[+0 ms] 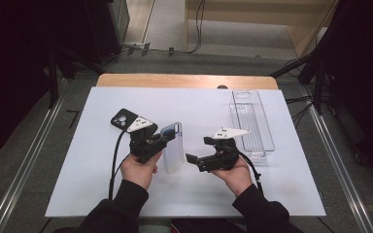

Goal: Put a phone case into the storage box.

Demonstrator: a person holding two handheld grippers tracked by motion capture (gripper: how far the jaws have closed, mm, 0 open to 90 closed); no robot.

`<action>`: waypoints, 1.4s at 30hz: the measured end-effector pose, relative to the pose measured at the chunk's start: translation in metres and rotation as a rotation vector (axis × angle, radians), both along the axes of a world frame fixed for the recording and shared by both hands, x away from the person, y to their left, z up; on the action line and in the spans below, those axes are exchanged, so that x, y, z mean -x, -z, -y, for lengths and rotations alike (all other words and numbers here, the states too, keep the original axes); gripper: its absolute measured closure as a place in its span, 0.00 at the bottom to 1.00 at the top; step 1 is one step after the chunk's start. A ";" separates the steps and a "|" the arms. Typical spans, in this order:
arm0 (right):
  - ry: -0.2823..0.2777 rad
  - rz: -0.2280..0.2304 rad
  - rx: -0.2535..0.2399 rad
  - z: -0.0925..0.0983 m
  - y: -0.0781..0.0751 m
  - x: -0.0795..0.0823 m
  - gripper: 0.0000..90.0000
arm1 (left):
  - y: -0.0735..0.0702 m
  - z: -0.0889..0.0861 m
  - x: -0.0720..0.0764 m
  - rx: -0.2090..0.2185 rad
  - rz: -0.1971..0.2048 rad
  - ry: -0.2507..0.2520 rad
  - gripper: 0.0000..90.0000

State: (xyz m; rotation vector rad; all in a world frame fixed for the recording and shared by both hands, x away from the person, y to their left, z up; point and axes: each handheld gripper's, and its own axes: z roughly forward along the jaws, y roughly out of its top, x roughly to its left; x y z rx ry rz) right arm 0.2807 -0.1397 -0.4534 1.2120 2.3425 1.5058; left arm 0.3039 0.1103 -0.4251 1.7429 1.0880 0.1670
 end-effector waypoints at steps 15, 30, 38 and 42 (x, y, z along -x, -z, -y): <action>0.059 -0.013 -0.024 -0.025 -0.006 0.000 0.02 | -0.002 0.003 0.007 0.015 0.017 -0.011 0.95; 0.053 -0.039 -0.008 -0.042 -0.012 -0.006 0.02 | -0.001 0.011 0.009 0.018 0.001 0.010 0.95; 0.049 -0.045 -0.006 -0.049 -0.011 -0.008 0.02 | -0.003 0.013 0.011 0.019 0.012 0.018 0.96; 0.053 -0.044 0.001 -0.052 -0.010 -0.009 0.02 | -0.003 0.014 0.012 0.022 0.006 0.020 0.96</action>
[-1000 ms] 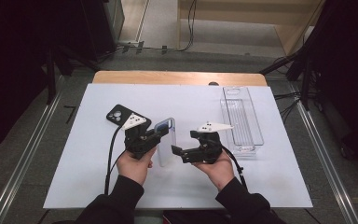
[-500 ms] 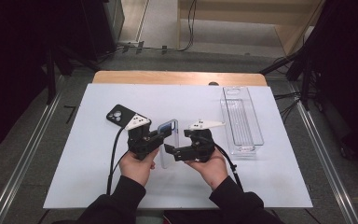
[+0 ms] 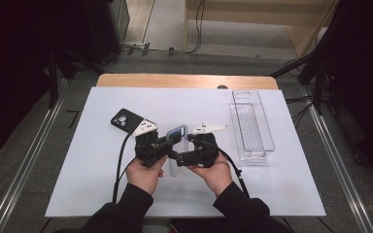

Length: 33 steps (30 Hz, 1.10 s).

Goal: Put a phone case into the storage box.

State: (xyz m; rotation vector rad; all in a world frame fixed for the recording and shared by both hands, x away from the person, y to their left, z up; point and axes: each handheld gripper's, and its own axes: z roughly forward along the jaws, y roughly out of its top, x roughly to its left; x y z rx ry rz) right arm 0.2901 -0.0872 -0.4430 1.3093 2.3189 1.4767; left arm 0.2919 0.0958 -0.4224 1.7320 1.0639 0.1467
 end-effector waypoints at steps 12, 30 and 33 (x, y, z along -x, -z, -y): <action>-0.029 0.005 -0.016 -0.002 0.000 -0.002 0.17 | 0.001 -0.001 -0.001 0.016 -0.022 0.003 0.95; 0.028 0.015 0.045 0.020 0.001 -0.010 0.17 | -0.007 -0.012 -0.004 0.019 -0.081 0.055 0.50; 0.030 0.013 0.051 0.025 0.001 -0.011 0.17 | -0.010 -0.019 -0.003 0.035 -0.092 0.082 0.47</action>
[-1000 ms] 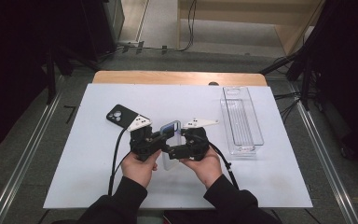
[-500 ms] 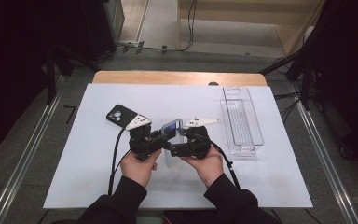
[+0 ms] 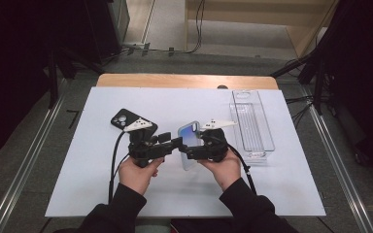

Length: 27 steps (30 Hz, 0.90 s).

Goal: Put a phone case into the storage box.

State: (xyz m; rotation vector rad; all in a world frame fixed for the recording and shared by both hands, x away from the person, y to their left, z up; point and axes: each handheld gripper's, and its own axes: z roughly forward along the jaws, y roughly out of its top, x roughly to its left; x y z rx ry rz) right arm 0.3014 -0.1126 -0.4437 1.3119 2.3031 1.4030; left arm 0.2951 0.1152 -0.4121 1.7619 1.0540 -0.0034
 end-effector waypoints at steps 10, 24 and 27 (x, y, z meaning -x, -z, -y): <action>-0.044 0.008 0.019 0.016 -0.002 -0.004 0.17 | -0.004 -0.020 -0.003 -0.029 -0.039 0.141 0.39; -0.192 0.016 -0.030 0.032 -0.016 -0.007 0.17 | 0.015 -0.019 -0.001 -0.208 -0.028 0.364 0.36; -0.218 0.020 -0.022 0.035 -0.019 -0.006 0.17 | 0.018 -0.024 -0.001 -0.219 -0.005 0.381 0.36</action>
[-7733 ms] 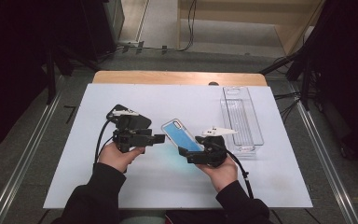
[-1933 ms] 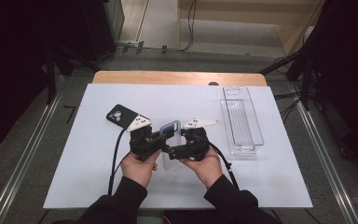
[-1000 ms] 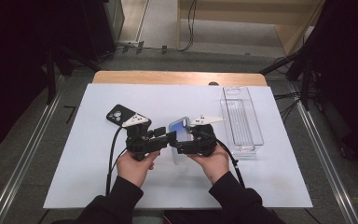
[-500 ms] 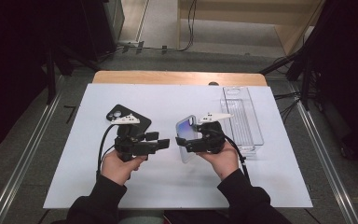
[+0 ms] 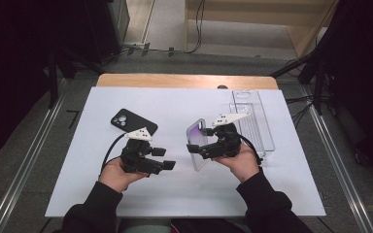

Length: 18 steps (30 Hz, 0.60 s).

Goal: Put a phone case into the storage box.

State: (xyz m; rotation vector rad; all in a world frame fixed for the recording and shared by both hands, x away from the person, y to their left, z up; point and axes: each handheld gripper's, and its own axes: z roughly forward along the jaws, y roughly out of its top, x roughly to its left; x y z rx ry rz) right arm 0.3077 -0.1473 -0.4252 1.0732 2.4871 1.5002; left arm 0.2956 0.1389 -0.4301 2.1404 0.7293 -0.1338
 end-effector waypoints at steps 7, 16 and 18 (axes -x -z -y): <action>-0.035 -0.003 -0.001 0.010 -0.003 -0.001 0.17 | 0.005 -0.012 0.001 -0.018 -0.001 0.012 0.32; -0.038 -0.011 -0.005 0.019 -0.008 -0.002 0.17 | 0.015 -0.027 0.006 -0.042 -0.011 0.016 0.32; -0.037 -0.010 -0.004 0.021 -0.010 -0.003 0.17 | 0.016 -0.029 0.008 -0.046 -0.013 0.017 0.32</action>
